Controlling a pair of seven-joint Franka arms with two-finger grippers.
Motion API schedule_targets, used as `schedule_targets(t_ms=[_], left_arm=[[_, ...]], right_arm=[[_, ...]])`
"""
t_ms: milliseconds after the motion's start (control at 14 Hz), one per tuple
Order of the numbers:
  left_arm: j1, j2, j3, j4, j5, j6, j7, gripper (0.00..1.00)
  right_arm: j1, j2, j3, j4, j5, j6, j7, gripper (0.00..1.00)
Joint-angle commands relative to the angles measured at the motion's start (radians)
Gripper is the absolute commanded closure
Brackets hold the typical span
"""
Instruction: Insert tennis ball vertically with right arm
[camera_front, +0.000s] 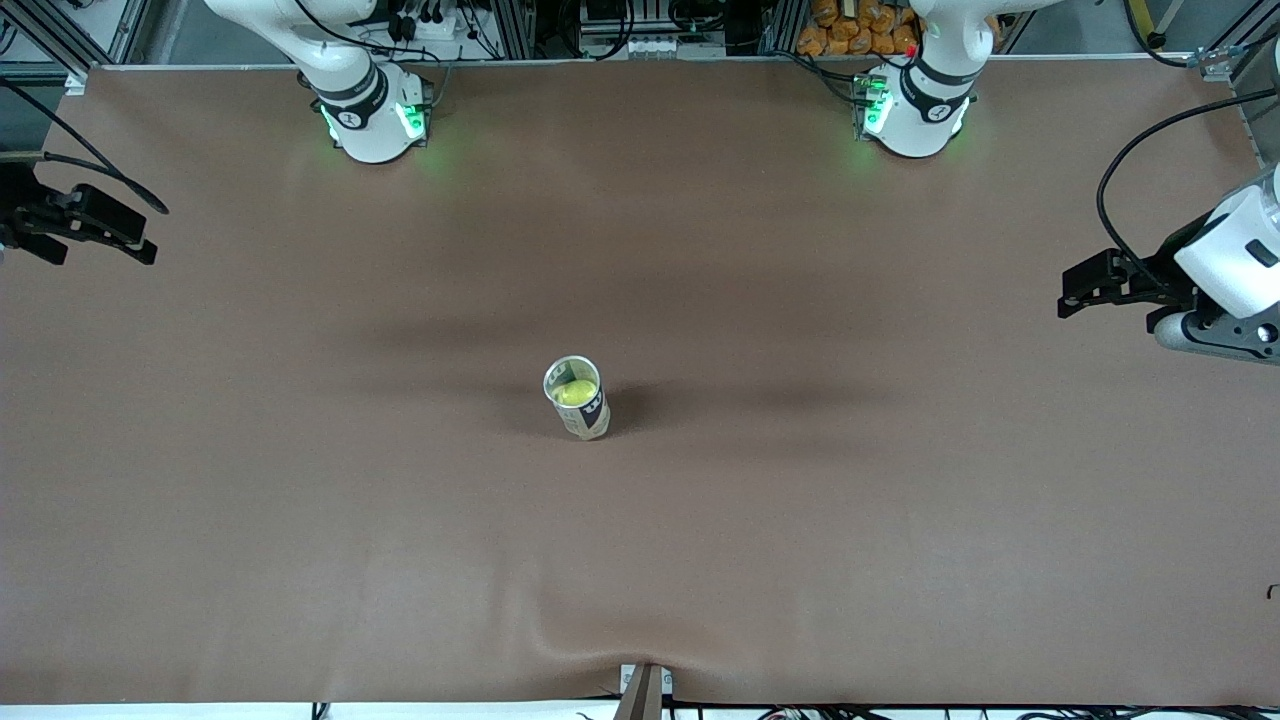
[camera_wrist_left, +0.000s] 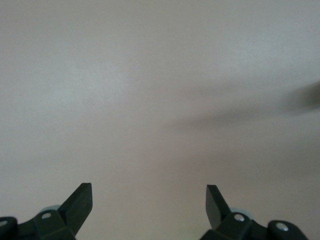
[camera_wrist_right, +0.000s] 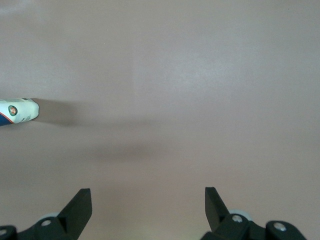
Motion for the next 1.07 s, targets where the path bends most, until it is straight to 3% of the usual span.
schedule_targets(t_ms=[0,143,429,571,1000], left_arm=[[0.002,-0.024,-0.013,-0.009,0.1,-0.012,0.001,0.0],[-0.005,-0.027,-0.02,-0.008,0.19,-0.012,0.009,0.0],[-0.027,-0.075,-0.001,-0.017,0.18,-0.012,0.014,0.0],[-0.082,-0.116,0.054,-0.043,0.174,-0.035,0.007,0.0],[-0.142,-0.214,0.149,-0.086,-0.001,-0.086,-0.074,0.0]], right_arm=[[-0.016,-0.005,0.005,-0.002,0.018,-0.005,-0.016,0.0],[-0.016,-0.005,0.005,-0.002,0.018,-0.005,-0.016,0.0],[-0.015,-0.005,0.006,-0.002,0.018,-0.005,-0.016,0.0],[-0.016,-0.005,0.006,-0.002,0.018,-0.005,-0.016,0.0],[-0.015,-0.005,0.005,-0.002,0.018,-0.005,-0.016,0.0]])
